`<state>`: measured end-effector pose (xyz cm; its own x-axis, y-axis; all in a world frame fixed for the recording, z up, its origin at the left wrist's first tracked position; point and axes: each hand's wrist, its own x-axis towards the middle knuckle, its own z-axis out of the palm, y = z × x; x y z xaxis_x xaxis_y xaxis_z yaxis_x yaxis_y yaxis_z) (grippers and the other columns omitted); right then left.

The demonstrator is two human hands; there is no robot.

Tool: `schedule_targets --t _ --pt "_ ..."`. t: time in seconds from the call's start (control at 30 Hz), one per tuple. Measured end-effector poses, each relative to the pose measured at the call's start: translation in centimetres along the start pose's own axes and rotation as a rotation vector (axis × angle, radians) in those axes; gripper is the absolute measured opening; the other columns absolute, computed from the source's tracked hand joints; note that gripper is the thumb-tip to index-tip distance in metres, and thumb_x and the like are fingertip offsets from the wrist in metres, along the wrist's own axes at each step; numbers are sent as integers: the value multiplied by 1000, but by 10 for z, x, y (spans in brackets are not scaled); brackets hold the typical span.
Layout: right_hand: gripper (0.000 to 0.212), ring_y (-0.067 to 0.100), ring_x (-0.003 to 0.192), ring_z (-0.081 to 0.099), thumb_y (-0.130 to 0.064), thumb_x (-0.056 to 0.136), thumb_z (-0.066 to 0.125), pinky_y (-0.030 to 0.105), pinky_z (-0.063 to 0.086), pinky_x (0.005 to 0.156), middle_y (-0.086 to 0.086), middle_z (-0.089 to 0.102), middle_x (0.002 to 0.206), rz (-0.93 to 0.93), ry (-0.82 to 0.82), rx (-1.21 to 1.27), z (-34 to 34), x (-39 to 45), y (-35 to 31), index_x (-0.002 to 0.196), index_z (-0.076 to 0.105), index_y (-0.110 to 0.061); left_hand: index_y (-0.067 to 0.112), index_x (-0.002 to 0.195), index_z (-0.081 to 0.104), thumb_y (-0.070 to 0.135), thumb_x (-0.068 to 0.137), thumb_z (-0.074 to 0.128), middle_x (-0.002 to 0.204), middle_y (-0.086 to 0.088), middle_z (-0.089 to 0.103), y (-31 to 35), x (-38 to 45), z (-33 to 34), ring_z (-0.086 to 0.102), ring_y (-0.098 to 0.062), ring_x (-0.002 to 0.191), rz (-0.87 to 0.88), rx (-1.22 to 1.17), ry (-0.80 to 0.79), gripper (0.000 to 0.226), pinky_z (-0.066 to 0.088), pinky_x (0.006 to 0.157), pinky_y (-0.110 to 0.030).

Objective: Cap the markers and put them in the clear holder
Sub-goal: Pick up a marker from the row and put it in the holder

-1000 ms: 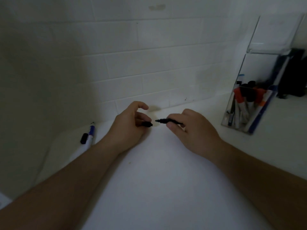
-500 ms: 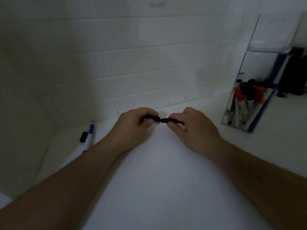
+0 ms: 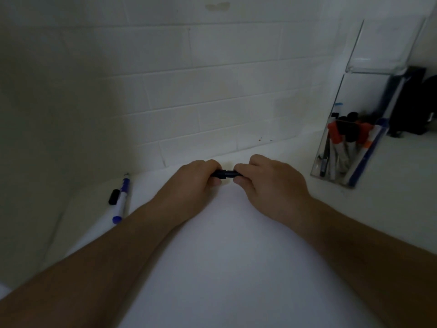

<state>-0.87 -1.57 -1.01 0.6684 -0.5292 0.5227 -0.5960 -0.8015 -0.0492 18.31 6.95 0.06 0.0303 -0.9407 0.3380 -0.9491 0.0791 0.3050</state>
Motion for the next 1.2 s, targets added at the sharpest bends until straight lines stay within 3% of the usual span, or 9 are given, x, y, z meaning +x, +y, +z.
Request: schedule_targets --t 0.2,0.37,0.57,0.67,0.73,0.87,0.93,1.07,1.2 --pt "27 18 68 52 -43 103 37 30 32 53 -8 50 77 45 -54 30 -3 -3 -3 97 59 -29 21 108 67 21 99 56 81 1 58 4 1 3 48 -14 76 67 73 100 15 29 62 -23" --pt "30 20 78 60 -43 104 36 35 48 64 -7 62 87 24 -99 73 -4 -7 -2 110 63 -32 21 105 67 23 99 54 80 1 59 4 -1 6 53 -16 75 111 82 79 14 35 65 -31" --pt "35 27 74 58 -39 96 38 34 35 63 -5 61 80 -74 -22 -50 -2 -1 5 105 70 -28 24 107 69 38 93 47 90 4 70 13 -2 12 60 -14 83 107 7 75 30 44 74 -31" --pt "26 26 85 59 -36 101 45 39 42 70 -4 65 94 -90 -72 -13 -9 2 3 121 61 -29 28 111 71 35 93 61 101 11 73 18 -2 6 62 -7 90 55 -84 143 22 42 77 -14" --pt "28 24 91 55 -36 101 49 38 43 72 -5 67 101 -101 -93 6 -19 4 3 128 56 -31 31 116 67 36 91 67 102 14 71 20 -5 3 58 -1 87 20 -123 169 25 39 76 -6" --pt "22 21 89 53 -32 101 52 33 40 70 -2 62 96 -21 -83 58 -56 7 16 122 57 -35 38 142 39 38 90 69 106 19 59 29 -8 4 57 0 88 51 -236 199 60 47 77 -18" --pt "19 19 82 56 -32 100 53 27 38 65 0 62 97 78 14 140 -80 5 31 119 55 -36 38 147 32 35 91 67 111 17 55 33 -9 5 55 -1 94 109 -231 208 66 48 82 -20" --pt "24 18 71 62 -29 100 59 31 50 68 2 64 88 295 358 224 -132 -1 59 122 51 -25 38 145 39 34 93 59 126 12 51 43 -13 12 53 -7 110 305 -103 131 55 49 94 -31" --pt "23 16 78 60 -23 100 60 21 44 69 -2 60 95 326 407 90 -157 0 74 121 55 -15 37 143 45 33 96 55 131 9 50 52 -20 20 50 -11 118 387 -66 90 48 44 98 -26"
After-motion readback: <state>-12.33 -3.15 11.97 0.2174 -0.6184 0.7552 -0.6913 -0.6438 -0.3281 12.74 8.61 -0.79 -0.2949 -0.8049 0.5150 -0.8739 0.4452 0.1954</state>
